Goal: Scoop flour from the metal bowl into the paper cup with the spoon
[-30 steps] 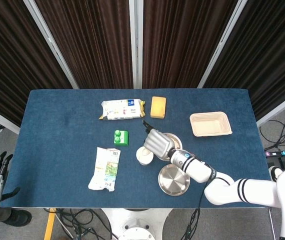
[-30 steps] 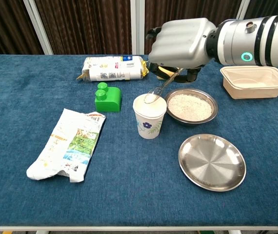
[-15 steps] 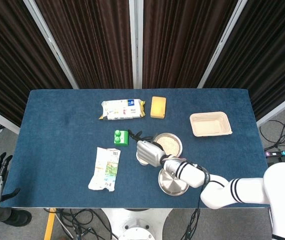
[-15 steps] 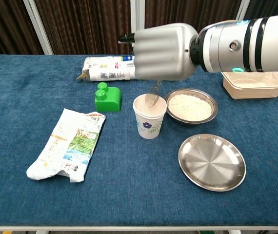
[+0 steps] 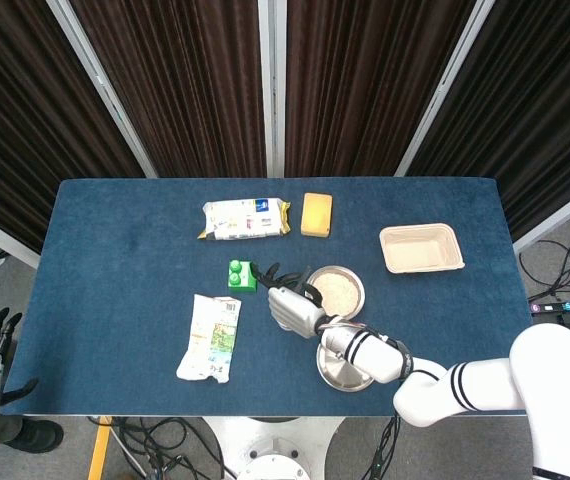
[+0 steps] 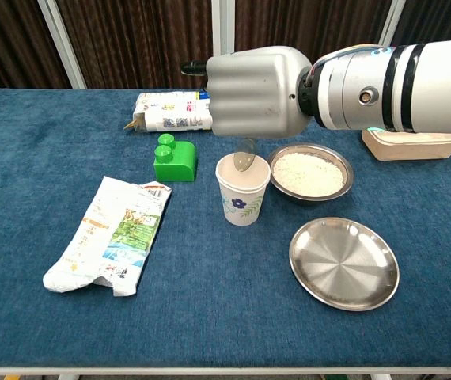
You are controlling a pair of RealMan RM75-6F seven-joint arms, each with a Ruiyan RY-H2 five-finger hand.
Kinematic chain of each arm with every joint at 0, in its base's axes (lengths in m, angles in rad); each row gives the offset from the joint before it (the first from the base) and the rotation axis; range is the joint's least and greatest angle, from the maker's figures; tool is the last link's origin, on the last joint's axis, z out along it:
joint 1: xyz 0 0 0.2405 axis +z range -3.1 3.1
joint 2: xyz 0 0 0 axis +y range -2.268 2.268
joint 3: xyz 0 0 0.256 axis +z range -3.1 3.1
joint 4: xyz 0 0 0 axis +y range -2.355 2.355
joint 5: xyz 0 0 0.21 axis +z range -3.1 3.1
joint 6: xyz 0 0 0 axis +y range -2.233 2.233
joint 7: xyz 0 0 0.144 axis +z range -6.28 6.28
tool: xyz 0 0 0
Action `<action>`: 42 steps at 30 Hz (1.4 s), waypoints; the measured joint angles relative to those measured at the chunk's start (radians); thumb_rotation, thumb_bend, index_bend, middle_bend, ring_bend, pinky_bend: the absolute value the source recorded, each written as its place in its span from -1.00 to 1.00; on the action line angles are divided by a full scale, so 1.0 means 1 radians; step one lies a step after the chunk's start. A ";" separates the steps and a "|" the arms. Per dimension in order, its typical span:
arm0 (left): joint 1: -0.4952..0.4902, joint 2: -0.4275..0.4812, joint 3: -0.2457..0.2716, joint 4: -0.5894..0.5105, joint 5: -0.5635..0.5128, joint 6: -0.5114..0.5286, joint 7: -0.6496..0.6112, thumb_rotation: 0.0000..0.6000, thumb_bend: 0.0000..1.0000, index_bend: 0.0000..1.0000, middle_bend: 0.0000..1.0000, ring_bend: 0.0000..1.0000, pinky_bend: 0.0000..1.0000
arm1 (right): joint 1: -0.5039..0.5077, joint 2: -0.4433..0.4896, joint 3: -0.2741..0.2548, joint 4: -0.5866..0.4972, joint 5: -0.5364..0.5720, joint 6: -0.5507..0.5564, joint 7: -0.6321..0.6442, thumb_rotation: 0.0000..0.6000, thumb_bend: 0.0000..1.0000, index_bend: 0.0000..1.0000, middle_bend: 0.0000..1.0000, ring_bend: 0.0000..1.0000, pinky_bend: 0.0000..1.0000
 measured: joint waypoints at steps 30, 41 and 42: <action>-0.019 0.016 -0.014 -0.023 0.023 0.003 0.026 1.00 -1.00 -0.78 -0.90 -0.98 -1.00 | -0.311 0.046 -0.013 -0.064 -0.187 0.288 0.606 1.00 -0.35 0.26 0.17 -0.42 -1.00; -0.033 0.030 -0.017 -0.056 0.036 0.003 0.055 1.00 -1.00 -0.78 -0.90 -0.98 -1.00 | -0.554 0.054 -0.109 0.032 -0.379 0.391 1.041 1.00 -0.35 0.25 0.17 -0.45 -1.00; -0.034 0.030 -0.018 -0.058 0.037 0.004 0.057 1.00 -1.00 -0.78 -0.90 -0.98 -1.00 | -0.577 0.043 -0.116 0.062 -0.396 0.394 1.077 1.00 -0.35 0.25 0.17 -0.46 -1.00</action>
